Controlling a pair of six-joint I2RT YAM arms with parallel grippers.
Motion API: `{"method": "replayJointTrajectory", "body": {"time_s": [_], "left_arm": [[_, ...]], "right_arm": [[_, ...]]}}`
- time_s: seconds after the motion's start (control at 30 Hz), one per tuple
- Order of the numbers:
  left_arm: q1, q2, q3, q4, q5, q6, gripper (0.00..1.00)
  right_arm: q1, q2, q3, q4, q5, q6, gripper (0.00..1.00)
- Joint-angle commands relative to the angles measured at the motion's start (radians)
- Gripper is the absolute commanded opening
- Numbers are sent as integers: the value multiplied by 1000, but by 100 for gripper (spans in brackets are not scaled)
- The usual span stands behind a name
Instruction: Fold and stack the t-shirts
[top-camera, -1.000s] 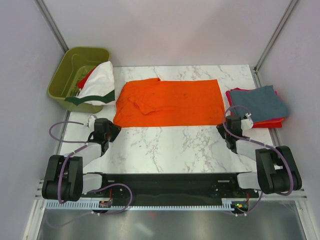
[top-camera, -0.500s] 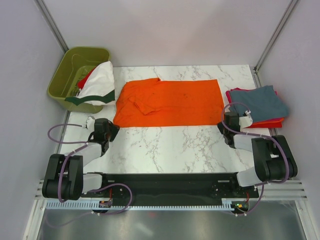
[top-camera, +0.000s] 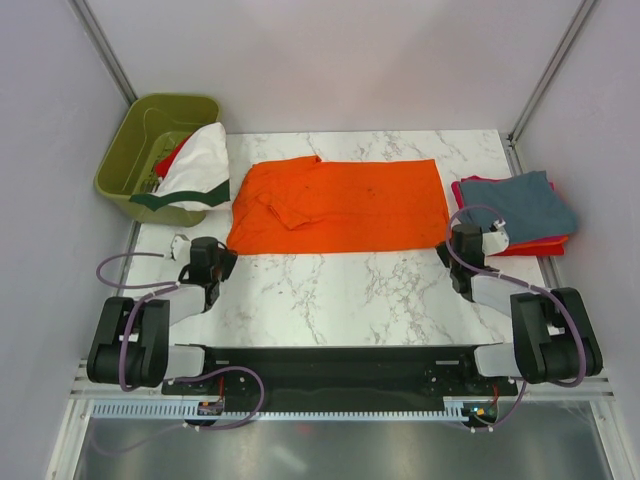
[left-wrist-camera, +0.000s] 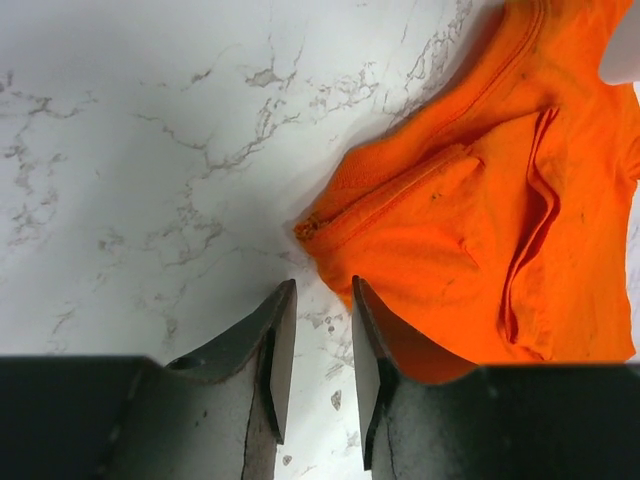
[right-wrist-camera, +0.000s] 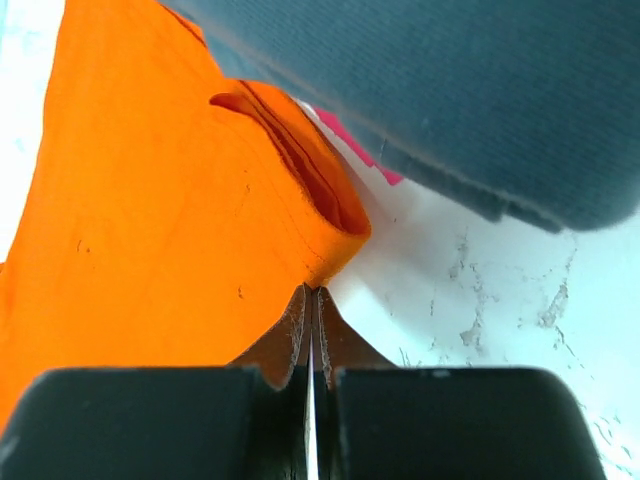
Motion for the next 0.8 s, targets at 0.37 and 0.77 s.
{"method": "replayJointTrajectory", "body": {"time_s": [0.37, 0.77], "left_arm": [[4, 87, 71, -101, -126, -94, 46], [4, 63, 99, -113, -111, -43, 2]], "right_arm": [[-3, -91, -35, -35, -18, -14, 0], [-3, -166, -18, -134, -11, -18, 0]]}}
